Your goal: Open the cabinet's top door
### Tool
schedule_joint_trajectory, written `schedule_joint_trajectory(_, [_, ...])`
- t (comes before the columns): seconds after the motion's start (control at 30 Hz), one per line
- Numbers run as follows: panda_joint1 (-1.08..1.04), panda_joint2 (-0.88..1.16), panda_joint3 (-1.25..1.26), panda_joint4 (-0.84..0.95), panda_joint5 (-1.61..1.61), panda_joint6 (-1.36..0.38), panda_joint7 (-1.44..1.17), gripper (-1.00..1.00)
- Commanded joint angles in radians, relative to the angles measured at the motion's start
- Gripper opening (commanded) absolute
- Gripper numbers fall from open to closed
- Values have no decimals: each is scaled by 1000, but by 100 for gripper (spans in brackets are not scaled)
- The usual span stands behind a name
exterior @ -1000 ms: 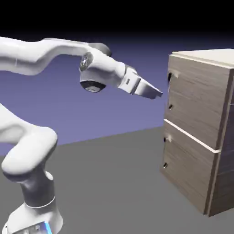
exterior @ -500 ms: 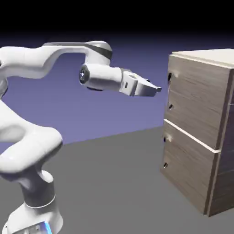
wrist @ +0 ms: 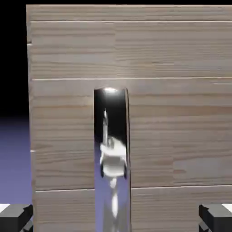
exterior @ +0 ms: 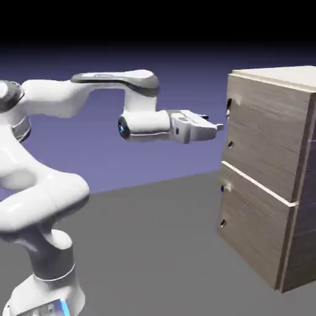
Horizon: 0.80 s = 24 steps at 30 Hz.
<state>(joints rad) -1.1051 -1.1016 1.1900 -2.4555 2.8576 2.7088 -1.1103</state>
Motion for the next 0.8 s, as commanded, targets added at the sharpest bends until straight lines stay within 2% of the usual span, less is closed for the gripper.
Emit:
schedule_joint_trajectory(0.0, [-8,-4,9,3,21,-2,-14,0])
schedule_joint_trajectory(0.2, [-182,36,99,144,40,-18,-19,0])
schedule_joint_trajectory(0.23, [-182,36,99,144,40,-18,-19,-100])
schedule_joint_trajectory(0.37, [-77,132,22,62,25,-89,-127,-100])
schedule_joint_trajectory(0.6, [126,143,-208,-186,-206,-374,-83,-100])
schedule_joint_trajectory(0.77, [189,126,-375,-316,-393,-591,-56,-100])
